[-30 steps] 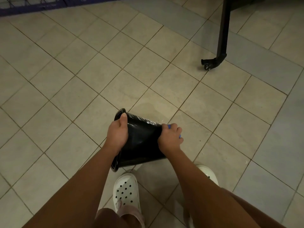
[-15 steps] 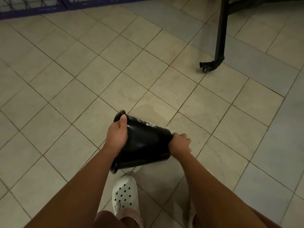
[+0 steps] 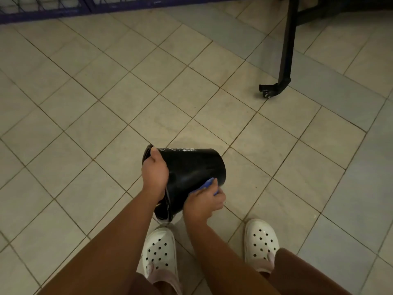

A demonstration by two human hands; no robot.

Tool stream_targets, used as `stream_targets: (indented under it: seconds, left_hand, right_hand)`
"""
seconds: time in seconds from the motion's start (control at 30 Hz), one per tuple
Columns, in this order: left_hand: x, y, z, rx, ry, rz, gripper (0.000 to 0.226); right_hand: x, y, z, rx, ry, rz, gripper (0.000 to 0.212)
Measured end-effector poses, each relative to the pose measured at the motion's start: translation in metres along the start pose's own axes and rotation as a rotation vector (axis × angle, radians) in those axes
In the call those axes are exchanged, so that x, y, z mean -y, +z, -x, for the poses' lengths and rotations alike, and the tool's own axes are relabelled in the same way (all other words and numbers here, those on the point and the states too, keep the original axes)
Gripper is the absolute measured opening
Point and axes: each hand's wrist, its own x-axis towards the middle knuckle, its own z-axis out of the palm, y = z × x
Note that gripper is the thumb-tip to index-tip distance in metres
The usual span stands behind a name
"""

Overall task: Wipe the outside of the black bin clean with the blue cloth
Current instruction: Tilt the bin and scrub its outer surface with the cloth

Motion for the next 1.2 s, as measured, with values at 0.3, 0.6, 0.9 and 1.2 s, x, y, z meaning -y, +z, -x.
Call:
stream_targets:
  seconds: [0.3, 0.6, 0.9, 1.2]
  left_hand:
    - [0.009, -0.011, -0.006, 0.070, -0.072, -0.008, 0.062]
    - [0.006, -0.017, -0.008, 0.067, -0.040, -0.084, 0.051]
    - [0.008, -0.019, -0.010, 0.127, 0.043, -0.174, 0.062]
    - [0.011, -0.027, -0.010, 0.201, 0.078, -0.163, 0.050]
  right_hand:
    - [-0.025, -0.007, -0.064, -0.046, -0.001, 0.020, 0.049]
    - [-0.039, 0.003, -0.020, -0.007, -0.349, 0.112, 0.048]
    - [-0.025, -0.012, -0.066, 0.044, -0.229, 0.439, 0.070]
    - [-0.017, -0.008, -0.082, 0.057, -0.261, 0.500, 0.061]
